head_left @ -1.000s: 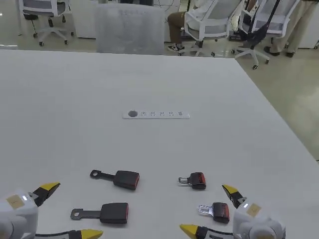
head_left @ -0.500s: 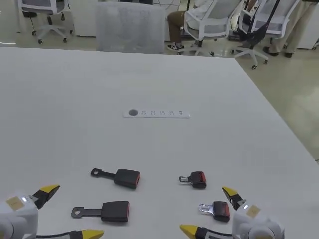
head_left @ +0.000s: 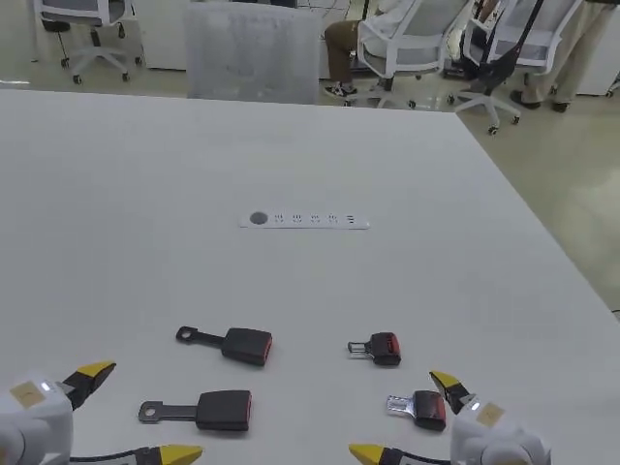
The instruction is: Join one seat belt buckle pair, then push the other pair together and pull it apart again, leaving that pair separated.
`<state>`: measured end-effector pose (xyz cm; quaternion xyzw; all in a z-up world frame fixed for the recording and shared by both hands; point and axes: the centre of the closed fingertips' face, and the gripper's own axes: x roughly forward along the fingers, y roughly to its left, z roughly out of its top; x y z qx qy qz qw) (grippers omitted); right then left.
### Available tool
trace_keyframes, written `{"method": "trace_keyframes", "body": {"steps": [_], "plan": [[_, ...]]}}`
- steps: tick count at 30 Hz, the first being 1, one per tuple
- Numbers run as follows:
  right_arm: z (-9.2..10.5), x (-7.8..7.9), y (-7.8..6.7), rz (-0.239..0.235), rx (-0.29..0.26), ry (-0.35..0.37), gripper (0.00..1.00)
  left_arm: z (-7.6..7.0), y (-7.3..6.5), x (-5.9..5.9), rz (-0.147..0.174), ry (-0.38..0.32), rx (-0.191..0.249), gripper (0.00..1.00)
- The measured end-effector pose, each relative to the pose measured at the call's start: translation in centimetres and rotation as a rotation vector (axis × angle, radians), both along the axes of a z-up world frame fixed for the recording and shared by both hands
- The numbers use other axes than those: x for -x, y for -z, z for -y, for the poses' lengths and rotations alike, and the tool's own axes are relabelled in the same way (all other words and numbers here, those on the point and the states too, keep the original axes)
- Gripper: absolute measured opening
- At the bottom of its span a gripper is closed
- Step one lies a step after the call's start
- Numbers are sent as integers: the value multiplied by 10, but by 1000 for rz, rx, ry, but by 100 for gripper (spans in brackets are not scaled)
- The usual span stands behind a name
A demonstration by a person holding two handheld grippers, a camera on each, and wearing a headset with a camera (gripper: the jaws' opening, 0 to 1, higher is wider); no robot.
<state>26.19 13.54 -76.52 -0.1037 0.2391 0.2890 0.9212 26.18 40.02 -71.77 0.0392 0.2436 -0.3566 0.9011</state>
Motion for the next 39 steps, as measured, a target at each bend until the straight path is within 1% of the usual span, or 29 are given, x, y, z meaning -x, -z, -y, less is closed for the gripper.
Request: {"method": "trace_keyframes", "body": {"steps": [7,10,12,17,19,21,23,30,32,33,34,39], "plan": [[-1,0,0,-1,1,-5,95,1,0,0,2,2,1,100],[-1,1,0,0,2,-9,95,1,2,1,-5,2,2,100],[-1,2,1,-4,4,-12,95,1,1,1,-1,3,0,100],[-2,2,1,-6,3,-14,95,0,3,2,-12,4,-2,100],[-2,2,0,-5,1,-16,95,1,3,2,-3,8,-4,100],[-3,2,0,-7,7,-20,95,1,2,2,-7,10,-3,100],[-3,3,0,-7,6,-26,94,1,3,2,-10,8,-8,100],[-1,2,0,-10,11,-38,94,3,3,-2,-12,13,-4,100],[1,1,0,-15,11,-38,94,4,2,-3,-3,16,-2,100],[1,1,0,-15,12,-39,93,5,0,-4,10,18,-1,100],[2,0,0,-10,13,-40,93,5,0,-5,12,17,-2,100],[8,-2,1,-14,14,-27,92,6,3,-6,4,17,-1,100]]}}
